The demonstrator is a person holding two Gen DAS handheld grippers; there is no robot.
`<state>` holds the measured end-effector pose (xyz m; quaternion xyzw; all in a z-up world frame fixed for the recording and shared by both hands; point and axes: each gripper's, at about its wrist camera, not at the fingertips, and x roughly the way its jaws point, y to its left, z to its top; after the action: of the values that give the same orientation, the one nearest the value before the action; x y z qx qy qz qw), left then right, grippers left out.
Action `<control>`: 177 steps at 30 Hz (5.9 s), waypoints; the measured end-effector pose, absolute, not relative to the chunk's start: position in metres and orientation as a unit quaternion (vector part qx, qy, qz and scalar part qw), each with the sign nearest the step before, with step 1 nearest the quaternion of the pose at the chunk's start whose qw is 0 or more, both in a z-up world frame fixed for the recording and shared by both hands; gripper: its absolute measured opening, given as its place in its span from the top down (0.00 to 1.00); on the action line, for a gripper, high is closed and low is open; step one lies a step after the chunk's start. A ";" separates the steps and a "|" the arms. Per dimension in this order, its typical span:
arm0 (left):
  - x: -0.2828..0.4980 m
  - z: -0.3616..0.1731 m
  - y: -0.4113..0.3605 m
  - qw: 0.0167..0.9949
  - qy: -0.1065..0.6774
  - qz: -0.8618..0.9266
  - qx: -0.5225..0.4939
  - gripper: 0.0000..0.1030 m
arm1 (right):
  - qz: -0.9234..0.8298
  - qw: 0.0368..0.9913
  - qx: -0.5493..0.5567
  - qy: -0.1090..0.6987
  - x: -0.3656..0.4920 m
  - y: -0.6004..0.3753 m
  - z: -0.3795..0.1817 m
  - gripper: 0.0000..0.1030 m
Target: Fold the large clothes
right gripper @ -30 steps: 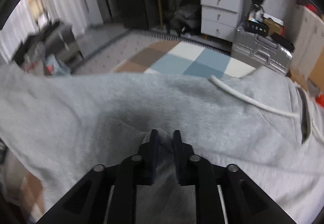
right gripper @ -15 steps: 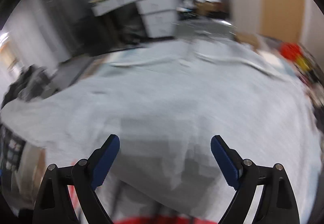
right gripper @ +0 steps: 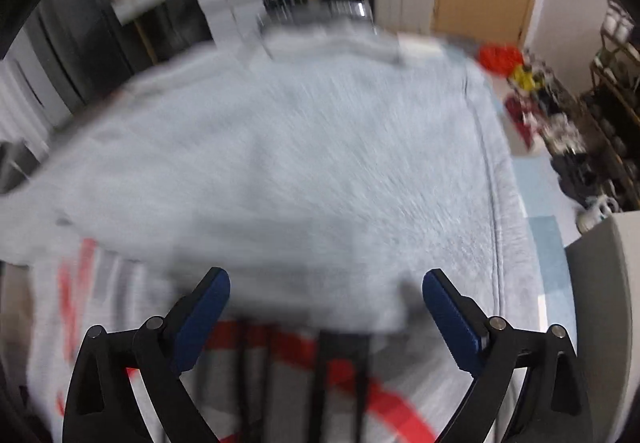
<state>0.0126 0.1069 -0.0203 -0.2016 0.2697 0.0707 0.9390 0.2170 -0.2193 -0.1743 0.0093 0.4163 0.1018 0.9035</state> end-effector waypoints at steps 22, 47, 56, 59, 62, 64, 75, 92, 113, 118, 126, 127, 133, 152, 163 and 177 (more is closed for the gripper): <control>-0.035 0.050 0.248 0.917 0.272 0.202 -0.210 0.01 | 0.271 0.917 0.104 0.273 0.019 -0.168 -0.134 0.00; -0.022 0.010 0.485 0.776 0.285 0.267 -0.495 0.03 | 0.299 0.922 0.068 0.236 -0.003 -0.163 -0.128 0.00; -0.018 0.004 0.497 0.762 0.290 0.295 -0.499 0.82 | 0.303 0.923 0.020 0.236 -0.008 -0.149 -0.132 0.00; -0.025 0.009 0.495 0.767 0.277 0.297 -0.497 0.92 | 0.307 0.923 0.009 0.232 -0.011 -0.145 -0.132 0.00; -0.023 0.019 0.489 0.780 0.274 0.300 -0.476 0.95 | 0.314 0.921 0.002 0.232 -0.013 -0.141 -0.133 0.00; -0.020 0.031 0.485 0.794 0.267 0.300 -0.456 0.96 | 0.316 0.921 -0.006 0.230 -0.015 -0.139 -0.133 0.00; 0.019 0.109 0.432 0.863 0.232 0.236 -0.381 0.97 | 0.315 0.919 0.019 0.237 -0.009 -0.147 -0.131 0.00; 0.144 0.187 0.165 0.943 0.272 0.006 -0.193 0.97 | 0.311 0.921 0.118 0.201 -0.012 -0.198 -0.104 0.00; 0.260 -0.079 -0.163 0.842 0.514 -0.162 0.000 0.97 | 0.195 0.932 0.242 0.187 0.000 -0.323 -0.102 0.00; 0.250 -0.092 -0.196 0.804 0.560 -0.188 0.068 0.91 | 0.205 0.928 0.239 0.200 0.005 -0.319 -0.105 0.00; 0.230 -0.024 -0.145 0.779 0.537 -0.322 0.017 0.47 | 0.205 0.925 0.245 0.206 0.005 -0.316 -0.108 0.00; 0.227 -0.014 -0.127 0.784 0.531 -0.322 0.009 0.38 | 0.205 0.926 0.243 0.205 0.004 -0.314 -0.107 0.00; 0.228 -0.018 -0.029 0.836 0.507 -0.208 0.024 0.24 | 0.213 0.927 0.230 0.207 0.001 -0.304 -0.105 0.00; 0.174 -0.076 0.046 0.819 0.553 -0.147 -0.053 0.24 | 0.201 0.927 0.160 0.274 0.024 -0.277 -0.128 0.00; 0.141 -0.116 0.060 0.810 0.573 -0.087 -0.086 0.24 | 0.177 0.926 0.150 0.299 0.031 -0.272 -0.142 0.00; 0.110 -0.138 0.026 0.792 0.609 -0.012 0.023 0.21 | 0.153 0.920 0.136 0.335 0.044 -0.271 -0.158 0.00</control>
<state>0.1097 0.0263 -0.1378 0.0229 0.6094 -0.0116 0.7924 0.0436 -0.2710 -0.1582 0.1356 0.3346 0.1529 0.9199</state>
